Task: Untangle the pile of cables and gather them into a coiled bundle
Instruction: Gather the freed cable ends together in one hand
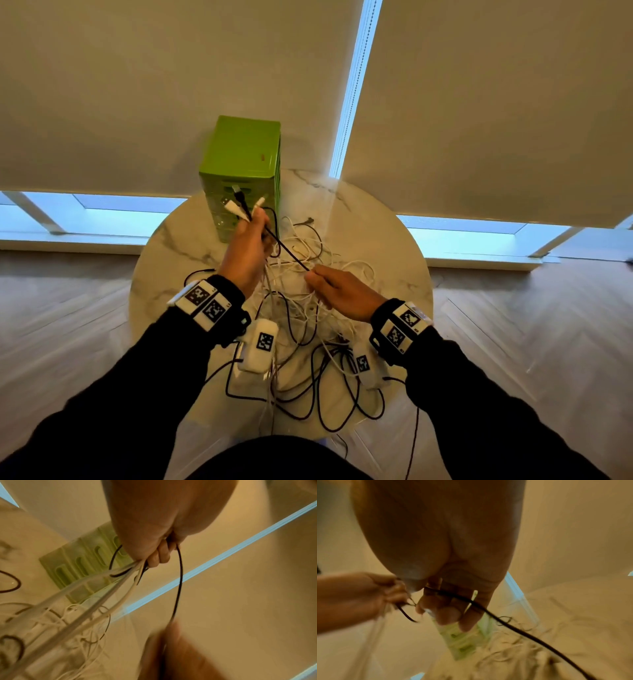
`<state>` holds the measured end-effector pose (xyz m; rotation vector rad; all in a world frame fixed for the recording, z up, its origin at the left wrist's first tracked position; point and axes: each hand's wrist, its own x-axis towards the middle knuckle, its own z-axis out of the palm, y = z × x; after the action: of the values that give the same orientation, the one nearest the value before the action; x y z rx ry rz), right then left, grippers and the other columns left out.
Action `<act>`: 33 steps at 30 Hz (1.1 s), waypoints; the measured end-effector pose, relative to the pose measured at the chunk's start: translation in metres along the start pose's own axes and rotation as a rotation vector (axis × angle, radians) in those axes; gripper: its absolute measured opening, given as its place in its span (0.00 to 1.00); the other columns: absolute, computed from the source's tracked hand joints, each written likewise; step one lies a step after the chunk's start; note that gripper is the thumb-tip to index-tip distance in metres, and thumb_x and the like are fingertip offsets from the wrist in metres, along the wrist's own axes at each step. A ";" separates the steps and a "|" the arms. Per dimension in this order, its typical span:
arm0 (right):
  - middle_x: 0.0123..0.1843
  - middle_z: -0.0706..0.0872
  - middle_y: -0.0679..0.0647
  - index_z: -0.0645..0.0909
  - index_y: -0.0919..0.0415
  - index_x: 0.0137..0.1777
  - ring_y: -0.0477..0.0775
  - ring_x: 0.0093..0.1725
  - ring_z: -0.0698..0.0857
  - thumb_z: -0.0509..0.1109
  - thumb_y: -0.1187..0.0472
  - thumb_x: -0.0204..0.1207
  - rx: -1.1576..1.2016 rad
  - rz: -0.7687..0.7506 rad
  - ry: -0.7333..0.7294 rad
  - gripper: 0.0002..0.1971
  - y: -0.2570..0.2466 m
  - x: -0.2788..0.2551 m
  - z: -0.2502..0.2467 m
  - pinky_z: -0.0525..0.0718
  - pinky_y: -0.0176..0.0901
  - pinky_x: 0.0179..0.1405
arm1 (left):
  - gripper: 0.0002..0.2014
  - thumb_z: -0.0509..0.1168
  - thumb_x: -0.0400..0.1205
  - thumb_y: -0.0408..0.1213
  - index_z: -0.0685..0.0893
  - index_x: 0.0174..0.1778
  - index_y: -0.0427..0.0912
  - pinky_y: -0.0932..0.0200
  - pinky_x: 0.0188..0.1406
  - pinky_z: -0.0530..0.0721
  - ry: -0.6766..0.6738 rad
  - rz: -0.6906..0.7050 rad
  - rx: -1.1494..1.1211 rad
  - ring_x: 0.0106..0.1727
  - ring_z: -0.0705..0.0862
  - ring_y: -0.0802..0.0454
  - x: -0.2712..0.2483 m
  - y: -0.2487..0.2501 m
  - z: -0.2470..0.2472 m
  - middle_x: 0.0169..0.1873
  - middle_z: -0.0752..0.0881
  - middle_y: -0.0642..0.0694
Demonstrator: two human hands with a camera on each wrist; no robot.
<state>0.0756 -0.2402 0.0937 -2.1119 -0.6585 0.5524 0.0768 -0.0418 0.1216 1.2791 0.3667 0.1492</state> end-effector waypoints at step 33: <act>0.45 0.81 0.50 0.79 0.56 0.50 0.48 0.46 0.79 0.53 0.54 0.91 -0.179 0.387 0.674 0.14 0.079 -0.203 -0.072 0.76 0.43 0.49 | 0.20 0.53 0.92 0.52 0.79 0.42 0.43 0.62 0.29 0.67 -0.787 -0.061 0.314 0.27 0.67 0.57 -0.058 -0.068 0.174 0.30 0.72 0.51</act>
<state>-0.0165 -0.4500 0.0998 -2.4119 0.0887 -0.0449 0.0766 -0.2369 0.1087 1.5224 -0.2605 -0.4748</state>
